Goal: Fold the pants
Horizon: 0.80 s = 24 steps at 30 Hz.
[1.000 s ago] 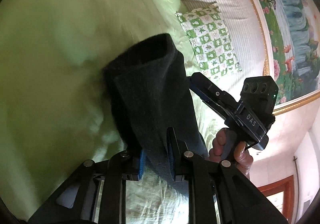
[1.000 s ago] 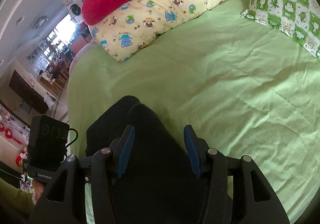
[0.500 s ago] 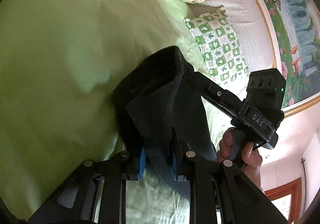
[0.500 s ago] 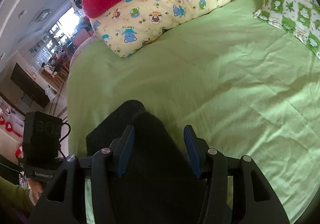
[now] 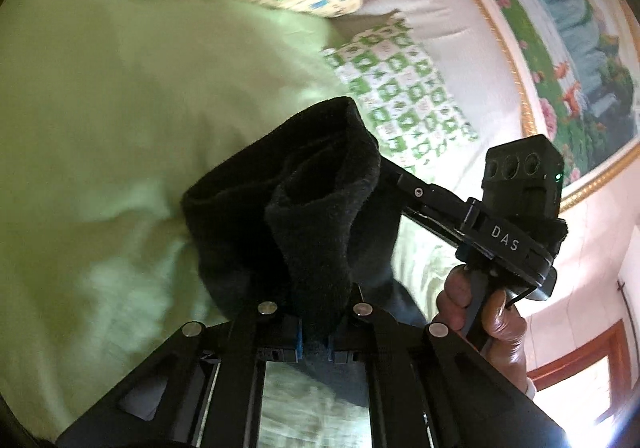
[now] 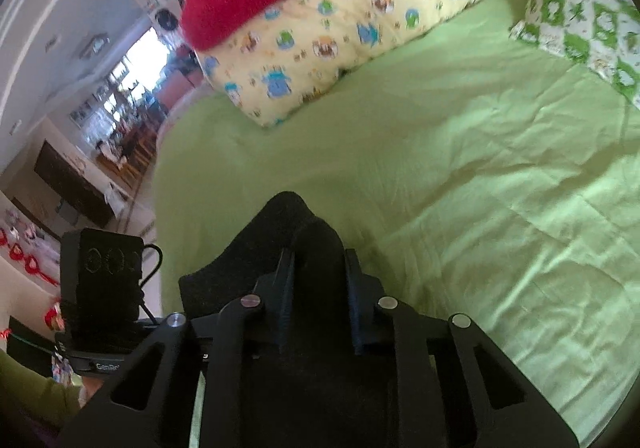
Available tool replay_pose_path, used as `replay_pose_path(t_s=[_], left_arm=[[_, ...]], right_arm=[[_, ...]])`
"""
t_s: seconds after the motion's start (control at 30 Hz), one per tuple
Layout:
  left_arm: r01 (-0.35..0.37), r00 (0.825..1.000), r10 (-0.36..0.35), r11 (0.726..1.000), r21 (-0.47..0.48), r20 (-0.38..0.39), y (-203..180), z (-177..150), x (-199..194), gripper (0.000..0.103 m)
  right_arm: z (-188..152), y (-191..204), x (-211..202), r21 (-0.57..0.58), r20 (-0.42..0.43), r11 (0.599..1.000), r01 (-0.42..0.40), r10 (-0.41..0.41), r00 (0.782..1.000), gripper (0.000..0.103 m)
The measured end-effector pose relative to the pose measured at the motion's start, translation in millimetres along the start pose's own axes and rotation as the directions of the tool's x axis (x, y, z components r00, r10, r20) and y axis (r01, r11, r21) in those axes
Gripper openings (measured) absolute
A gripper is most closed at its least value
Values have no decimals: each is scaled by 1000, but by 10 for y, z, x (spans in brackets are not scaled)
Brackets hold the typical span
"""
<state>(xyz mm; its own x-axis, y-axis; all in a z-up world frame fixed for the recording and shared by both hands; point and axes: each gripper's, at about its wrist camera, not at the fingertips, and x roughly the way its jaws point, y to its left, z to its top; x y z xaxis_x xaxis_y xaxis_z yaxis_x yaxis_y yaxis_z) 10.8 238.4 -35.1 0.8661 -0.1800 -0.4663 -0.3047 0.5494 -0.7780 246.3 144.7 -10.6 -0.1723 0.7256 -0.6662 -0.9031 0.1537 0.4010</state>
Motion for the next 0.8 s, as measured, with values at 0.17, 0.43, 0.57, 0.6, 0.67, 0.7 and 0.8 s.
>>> replay_pose_path(t_s=[0.17, 0.43, 0.57, 0.6, 0.67, 0.7, 0.8], left_arm=[[42, 999, -43, 998, 54, 1, -293, -61, -65, 6], [44, 999, -43, 989, 143, -7, -626, -256, -170, 6], [-50, 999, 47, 975, 218, 19, -693, -367, -287, 11], [-81, 997, 74, 970, 231, 37, -683, -388, -332, 18], [-112, 993, 102, 966, 233, 52, -611, -402, -407, 36], [-122, 992, 110, 967, 223, 64, -561, -391, -438, 48], [-106, 993, 95, 975, 196, 64, -361, -325, -451, 58]], right_arm=[[-69, 54, -397, 26, 77, 1000, -12, 10, 997, 24], [-286, 69, -917, 64, 176, 998, -13, 1, 984, 23], [-365, 98, -998, 66, 192, 998, -15, 2, 981, 23], [-384, 107, -1004, 66, 193, 998, -12, -1, 981, 23], [-393, 103, -1000, 70, 194, 997, -15, 1, 981, 23], [-399, 101, -1000, 74, 195, 997, -18, 3, 981, 23], [-420, 106, -1011, 78, 198, 997, -27, 11, 980, 23]])
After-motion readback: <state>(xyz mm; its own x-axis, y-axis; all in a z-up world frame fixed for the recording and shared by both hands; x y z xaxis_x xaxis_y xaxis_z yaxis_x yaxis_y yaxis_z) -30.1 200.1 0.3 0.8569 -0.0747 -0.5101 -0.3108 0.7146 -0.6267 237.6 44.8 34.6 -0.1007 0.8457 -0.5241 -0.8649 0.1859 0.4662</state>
